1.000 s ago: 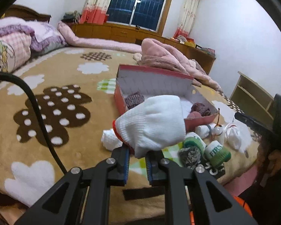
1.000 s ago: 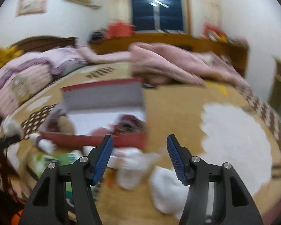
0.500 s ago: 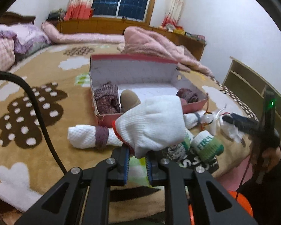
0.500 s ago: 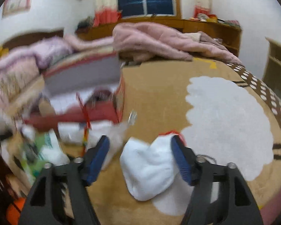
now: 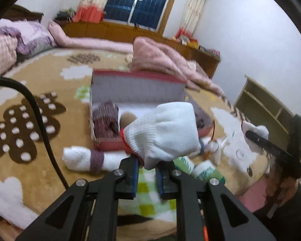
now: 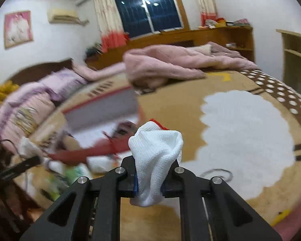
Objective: Organize soft objects
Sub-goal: 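Carry the held glove and white sock over the shoebox and lower them, then open both grippers to release the glove and sock in the shoebox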
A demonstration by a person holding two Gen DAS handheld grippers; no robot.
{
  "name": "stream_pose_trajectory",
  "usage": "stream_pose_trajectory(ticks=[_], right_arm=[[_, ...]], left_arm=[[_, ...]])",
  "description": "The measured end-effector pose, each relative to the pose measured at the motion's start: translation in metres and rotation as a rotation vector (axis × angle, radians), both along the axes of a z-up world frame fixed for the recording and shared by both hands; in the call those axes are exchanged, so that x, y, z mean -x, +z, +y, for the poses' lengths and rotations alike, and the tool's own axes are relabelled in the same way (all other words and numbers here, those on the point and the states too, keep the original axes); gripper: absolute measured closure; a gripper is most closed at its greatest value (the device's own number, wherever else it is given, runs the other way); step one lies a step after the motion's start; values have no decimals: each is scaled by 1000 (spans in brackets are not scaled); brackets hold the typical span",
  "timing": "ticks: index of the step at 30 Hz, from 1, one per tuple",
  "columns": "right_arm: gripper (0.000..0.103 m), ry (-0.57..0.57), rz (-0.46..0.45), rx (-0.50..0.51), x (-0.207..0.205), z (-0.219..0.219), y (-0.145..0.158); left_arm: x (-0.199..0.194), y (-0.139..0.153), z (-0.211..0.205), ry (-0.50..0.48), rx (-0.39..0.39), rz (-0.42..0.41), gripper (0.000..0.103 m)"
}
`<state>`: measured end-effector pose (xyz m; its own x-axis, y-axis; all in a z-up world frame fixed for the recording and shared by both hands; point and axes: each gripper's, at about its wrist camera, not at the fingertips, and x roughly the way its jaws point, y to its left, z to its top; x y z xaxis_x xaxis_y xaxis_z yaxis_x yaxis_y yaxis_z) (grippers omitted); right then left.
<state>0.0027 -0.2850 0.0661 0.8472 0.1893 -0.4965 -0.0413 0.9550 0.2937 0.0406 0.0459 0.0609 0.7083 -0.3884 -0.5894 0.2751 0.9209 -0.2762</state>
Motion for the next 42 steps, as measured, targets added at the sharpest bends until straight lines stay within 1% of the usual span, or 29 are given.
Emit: stream_pose_trajectory(ticks=[3, 5, 7, 9, 11, 14, 16, 19, 23, 24, 26, 28, 30, 34, 36, 38, 40, 42], right_arm=[[87, 87, -52, -90, -1, 4, 11], [87, 130, -76, -137, -3, 10, 18], [87, 161, -93, -131, -5, 20, 25], [86, 175, -108, -100, -9, 33, 31], [86, 183, -120, -68, -16, 41, 35], [86, 176, -111, -56, -26, 47, 39], [86, 178, -93, -63, -31, 50, 39], [86, 182, -67, -20, -44, 60, 38], [86, 209, -32, 4, -70, 71, 35], [86, 217, -23, 14, -76, 73, 34], [86, 233, 8, 64, -97, 83, 27], [86, 237, 43, 104, -115, 92, 18], [86, 243, 62, 113, -124, 96, 10], [86, 271, 87, 97, -132, 105, -5], [85, 288, 88, 94, -134, 111, -6], [85, 308, 84, 81, -135, 116, -7], [85, 321, 94, 64, -138, 120, -8], [85, 326, 96, 80, -139, 127, -10]], left_arm=[[5, 14, 3, 28, 15, -76, 88], [7, 25, 3, 16, 44, -125, 88], [7, 33, 0, -10, 56, -150, 88], [5, 37, -7, -21, 32, -174, 88], [0, 39, -14, -22, 12, -179, 88], [-11, 42, -19, -11, 18, -164, 88], [-16, 43, -20, 0, 3, -156, 88], [-24, 43, -21, 25, -32, -142, 88], [-41, 40, -21, 23, -32, -124, 88], [-46, 39, -21, 27, -40, -119, 88], [-60, 35, -22, 25, -63, -103, 88], [-74, 30, -25, 27, -114, -93, 88], [-85, 22, -25, 36, -140, -81, 88], [-99, 6, -24, 22, -112, -27, 88], [-99, 5, -28, -4, -103, -23, 88], [-99, 4, -35, -53, -86, -9, 88], [-103, 1, -42, -74, -55, 32, 88], [-110, -6, -48, -63, -58, 81, 88]])
